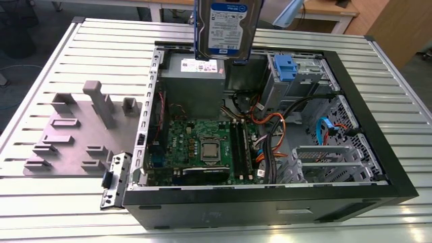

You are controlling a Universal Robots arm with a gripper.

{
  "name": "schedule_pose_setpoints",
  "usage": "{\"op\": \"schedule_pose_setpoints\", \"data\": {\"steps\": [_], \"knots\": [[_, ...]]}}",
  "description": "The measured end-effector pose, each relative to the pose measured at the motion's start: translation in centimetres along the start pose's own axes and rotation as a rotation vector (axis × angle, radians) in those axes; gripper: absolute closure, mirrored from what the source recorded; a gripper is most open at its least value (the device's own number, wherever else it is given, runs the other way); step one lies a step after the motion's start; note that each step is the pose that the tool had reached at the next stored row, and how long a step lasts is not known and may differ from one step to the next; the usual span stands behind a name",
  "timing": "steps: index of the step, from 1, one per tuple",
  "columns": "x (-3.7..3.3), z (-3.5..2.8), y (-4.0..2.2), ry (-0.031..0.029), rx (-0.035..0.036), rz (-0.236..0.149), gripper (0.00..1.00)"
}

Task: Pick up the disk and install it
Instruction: 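Pick up the disk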

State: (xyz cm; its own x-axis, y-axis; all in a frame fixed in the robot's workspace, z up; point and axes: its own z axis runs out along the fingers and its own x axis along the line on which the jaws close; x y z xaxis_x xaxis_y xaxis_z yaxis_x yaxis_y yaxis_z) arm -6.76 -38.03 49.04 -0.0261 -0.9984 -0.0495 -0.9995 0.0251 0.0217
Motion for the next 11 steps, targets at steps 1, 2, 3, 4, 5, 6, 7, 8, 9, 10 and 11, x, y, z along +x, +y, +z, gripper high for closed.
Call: {"op": "schedule_pose_setpoints", "data": {"steps": [1, 2, 3, 4, 5, 6, 7, 8, 9, 10, 11], "knots": [[0.17, -0.01, 0.0, 0.0024, 0.0001, 0.0, 0.65], [0.34, -0.02, -0.01, 0.0046, 0.0001, 0.0, 0.65], [0.51, -0.02, -0.01, 0.0067, 0.0002, 0.0, 0.65], [0.68, -0.03, -0.02, 0.009, 0.0003, 0.0, 0.65], [0.86, -0.04, -0.02, 0.0112, 0.0003, 0.0, 0.65], [1.05, -0.05, -0.03, 0.0132, 0.0003, 0.0, 0.65], [1.23, -0.06, -0.03, 0.0154, 0.0004, 0.0, 0.65], [1.43, -0.07, -0.04, 0.0179, 0.0005, 0.0, 0.65], [1.61, -0.08, -0.04, 0.02, 0.0005, 0.0, 0.65], [1.8, -0.08, -0.05, 0.0221, 0.0007, 0.0, 0.65], [1.99, -0.1, -0.05, 0.0245, 0.0007, 0.0, 0.65]]}}
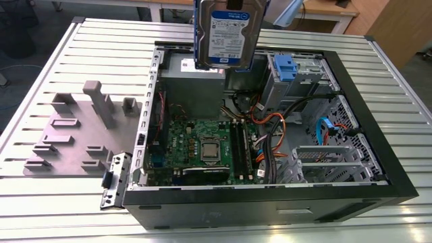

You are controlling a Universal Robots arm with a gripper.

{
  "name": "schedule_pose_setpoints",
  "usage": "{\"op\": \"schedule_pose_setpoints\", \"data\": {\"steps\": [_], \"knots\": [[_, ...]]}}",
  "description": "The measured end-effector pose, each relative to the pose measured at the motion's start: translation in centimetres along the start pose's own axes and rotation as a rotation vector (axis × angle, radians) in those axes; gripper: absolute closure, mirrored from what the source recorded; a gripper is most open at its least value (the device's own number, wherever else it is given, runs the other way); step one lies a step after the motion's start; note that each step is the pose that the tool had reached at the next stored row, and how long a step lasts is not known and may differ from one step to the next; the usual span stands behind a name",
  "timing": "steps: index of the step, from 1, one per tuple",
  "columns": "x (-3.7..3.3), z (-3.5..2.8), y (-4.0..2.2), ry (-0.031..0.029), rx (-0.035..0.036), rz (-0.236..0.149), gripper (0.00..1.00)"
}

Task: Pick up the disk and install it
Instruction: 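Pick up the disk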

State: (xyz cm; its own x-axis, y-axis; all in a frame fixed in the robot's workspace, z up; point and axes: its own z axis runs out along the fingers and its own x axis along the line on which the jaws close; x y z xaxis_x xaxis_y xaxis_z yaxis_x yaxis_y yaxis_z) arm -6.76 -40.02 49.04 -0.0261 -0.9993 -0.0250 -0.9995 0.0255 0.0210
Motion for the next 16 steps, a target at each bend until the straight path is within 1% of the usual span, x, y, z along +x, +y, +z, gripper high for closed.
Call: {"op": "schedule_pose_setpoints", "data": {"steps": [7, 16], "knots": [[1.28, -0.03, -0.03, 0.0175, 0.0005, 0.0, 0.65], [3.08, -0.08, -0.08, 0.0416, 0.0011, 0.001, 0.65]]}}
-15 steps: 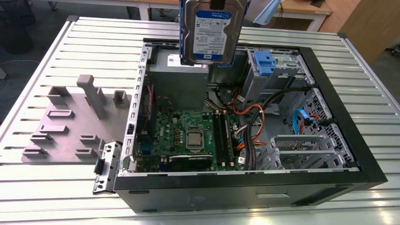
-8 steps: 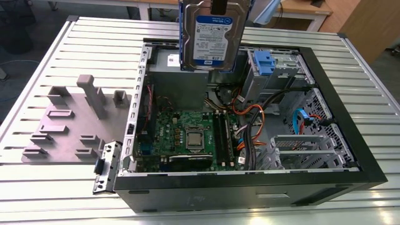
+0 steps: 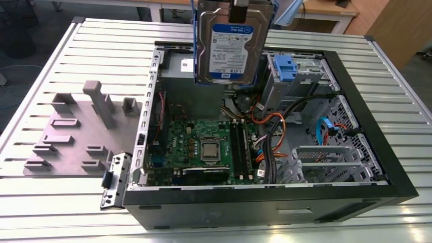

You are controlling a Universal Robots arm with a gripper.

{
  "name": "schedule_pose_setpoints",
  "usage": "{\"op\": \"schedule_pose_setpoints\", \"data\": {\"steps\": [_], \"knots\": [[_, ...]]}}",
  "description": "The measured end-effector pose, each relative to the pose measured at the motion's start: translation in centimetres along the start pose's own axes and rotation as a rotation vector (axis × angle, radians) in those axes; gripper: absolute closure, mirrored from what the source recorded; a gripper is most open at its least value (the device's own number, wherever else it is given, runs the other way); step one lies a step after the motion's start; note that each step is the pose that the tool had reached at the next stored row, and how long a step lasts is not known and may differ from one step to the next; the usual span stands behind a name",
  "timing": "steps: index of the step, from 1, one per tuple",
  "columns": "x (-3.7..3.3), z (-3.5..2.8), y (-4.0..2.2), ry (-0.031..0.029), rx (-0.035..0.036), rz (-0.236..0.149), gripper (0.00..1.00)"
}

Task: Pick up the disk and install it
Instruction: 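Pick up the disk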

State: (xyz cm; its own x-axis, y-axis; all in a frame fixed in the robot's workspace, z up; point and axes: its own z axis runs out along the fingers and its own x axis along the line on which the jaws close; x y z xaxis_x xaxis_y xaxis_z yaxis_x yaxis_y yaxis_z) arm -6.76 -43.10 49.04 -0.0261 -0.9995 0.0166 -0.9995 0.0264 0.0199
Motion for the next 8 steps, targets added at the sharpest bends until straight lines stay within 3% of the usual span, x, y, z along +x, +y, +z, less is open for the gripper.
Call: {"op": "schedule_pose_setpoints", "data": {"steps": [8], "knots": [[1.82, 0.03, -0.05, 0.0215, 0.0006, 0.0, 0.65]]}}
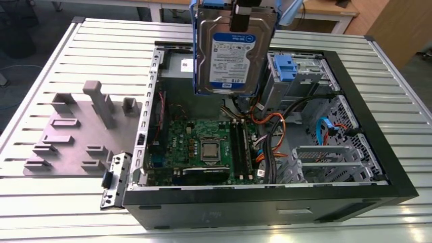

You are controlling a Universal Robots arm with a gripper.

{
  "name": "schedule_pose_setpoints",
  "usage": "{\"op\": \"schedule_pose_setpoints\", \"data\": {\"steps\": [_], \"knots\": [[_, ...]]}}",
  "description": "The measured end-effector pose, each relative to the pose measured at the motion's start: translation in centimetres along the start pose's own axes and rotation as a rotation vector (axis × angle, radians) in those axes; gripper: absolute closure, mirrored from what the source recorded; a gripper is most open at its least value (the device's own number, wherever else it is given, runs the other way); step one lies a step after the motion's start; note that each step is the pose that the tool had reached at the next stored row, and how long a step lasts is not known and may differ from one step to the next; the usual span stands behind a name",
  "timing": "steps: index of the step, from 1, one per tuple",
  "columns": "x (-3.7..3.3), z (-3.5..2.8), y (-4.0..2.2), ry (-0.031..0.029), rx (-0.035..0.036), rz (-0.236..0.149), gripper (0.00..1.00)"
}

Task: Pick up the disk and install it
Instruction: 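Pick up the disk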

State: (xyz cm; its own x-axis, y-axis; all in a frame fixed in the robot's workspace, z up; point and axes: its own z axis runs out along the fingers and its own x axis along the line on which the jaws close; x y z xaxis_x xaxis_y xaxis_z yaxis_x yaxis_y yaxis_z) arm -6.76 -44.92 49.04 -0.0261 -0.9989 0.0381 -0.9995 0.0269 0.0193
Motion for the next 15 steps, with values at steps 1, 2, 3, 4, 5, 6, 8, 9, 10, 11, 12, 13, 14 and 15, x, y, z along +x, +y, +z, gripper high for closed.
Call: {"op": "schedule_pose_setpoints", "data": {"steps": [1, 2, 3, 4, 5, 6, 8, 9, 10, 11, 12, 13, 14, 15], "knots": [[0.24, 0.01, -0.01, 0.0028, 0.0, 0.0, 0.65], [0.47, 0.02, -0.01, 0.006, 0.0001, 0.0, 0.65], [0.7, 0.03, -0.02, 0.0094, 0.0003, 0.0, 0.65], [0.93, 0.03, -0.03, 0.0129, 0.0003, 0.0, 0.65], [1.17, 0.05, -0.03, 0.0164, 0.0004, 0.0, 0.65], [1.41, 0.05, -0.04, 0.0199, 0.0005, 0.0, 0.65], [1.92, 0.07, -0.05, 0.0267, 0.0007, 0.001, 0.65], [2.16, 0.08, -0.06, 0.0301, 0.0007, 0.001, 0.65], [2.41, 0.09, -0.06, 0.0334, 0.0009, 0.001, 0.65], [2.66, 0.1, -0.07, 0.0368, 0.0009, 0.001, 0.65], [2.91, 0.11, -0.08, 0.0401, 0.001, 0.001, 0.65], [3.15, 0.11, -0.09, 0.0436, 0.001, 0.001, 0.65], [3.42, 0.13, -0.09, 0.0473, 0.0012, 0.001, 0.65], [3.67, 0.14, -0.1, 0.0506, 0.0013, 0.001, 0.65]]}}
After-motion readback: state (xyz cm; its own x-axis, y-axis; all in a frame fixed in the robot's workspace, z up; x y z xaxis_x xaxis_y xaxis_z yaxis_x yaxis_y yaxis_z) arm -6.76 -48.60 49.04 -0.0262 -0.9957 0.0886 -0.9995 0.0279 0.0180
